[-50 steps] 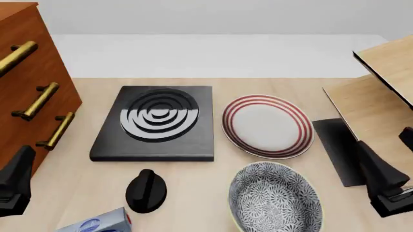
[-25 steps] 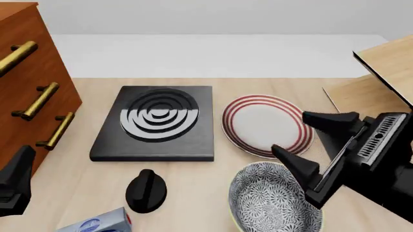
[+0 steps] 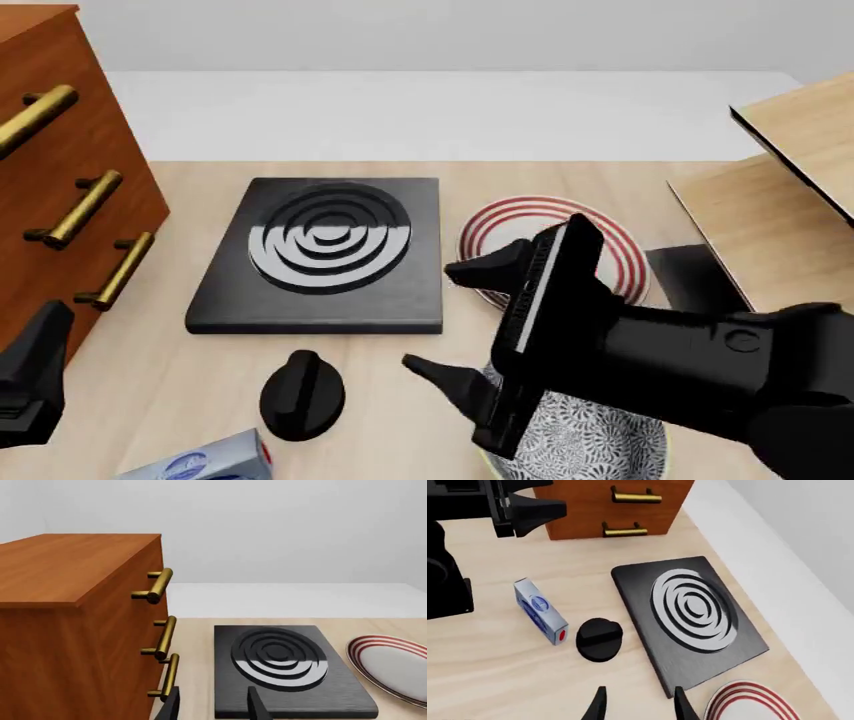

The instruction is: Pick up the cream cheese and put it in the bowl.

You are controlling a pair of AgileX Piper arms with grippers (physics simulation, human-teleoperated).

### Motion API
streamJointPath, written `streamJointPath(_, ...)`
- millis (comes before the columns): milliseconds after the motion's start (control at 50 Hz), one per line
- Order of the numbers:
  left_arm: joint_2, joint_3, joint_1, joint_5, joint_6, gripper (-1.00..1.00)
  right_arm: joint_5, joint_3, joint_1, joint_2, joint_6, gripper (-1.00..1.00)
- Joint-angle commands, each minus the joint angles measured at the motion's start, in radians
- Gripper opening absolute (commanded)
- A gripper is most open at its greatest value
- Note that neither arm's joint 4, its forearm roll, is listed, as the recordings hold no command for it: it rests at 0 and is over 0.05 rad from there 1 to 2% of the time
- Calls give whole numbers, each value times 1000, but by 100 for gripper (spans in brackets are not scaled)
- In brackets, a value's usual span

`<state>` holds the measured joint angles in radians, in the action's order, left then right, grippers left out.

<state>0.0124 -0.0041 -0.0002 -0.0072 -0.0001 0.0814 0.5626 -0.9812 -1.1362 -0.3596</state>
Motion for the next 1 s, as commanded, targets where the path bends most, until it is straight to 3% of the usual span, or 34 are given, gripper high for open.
streamJointPath(20, 0, 0, 0, 0, 0, 100, -45, 121, -97, -153, -13, 100)
streamJointPath(180, 0, 0, 0, 0, 0, 100, -67, 194, -150, -280, -31, 100)
streamJointPath(480, 0, 0, 0, 0, 0, 100, -116, 352, -254, -470, -4, 100)
streamJointPath(1000, 0, 0, 0, 0, 0, 100, -180, 526, -315, -659, -8, 100)
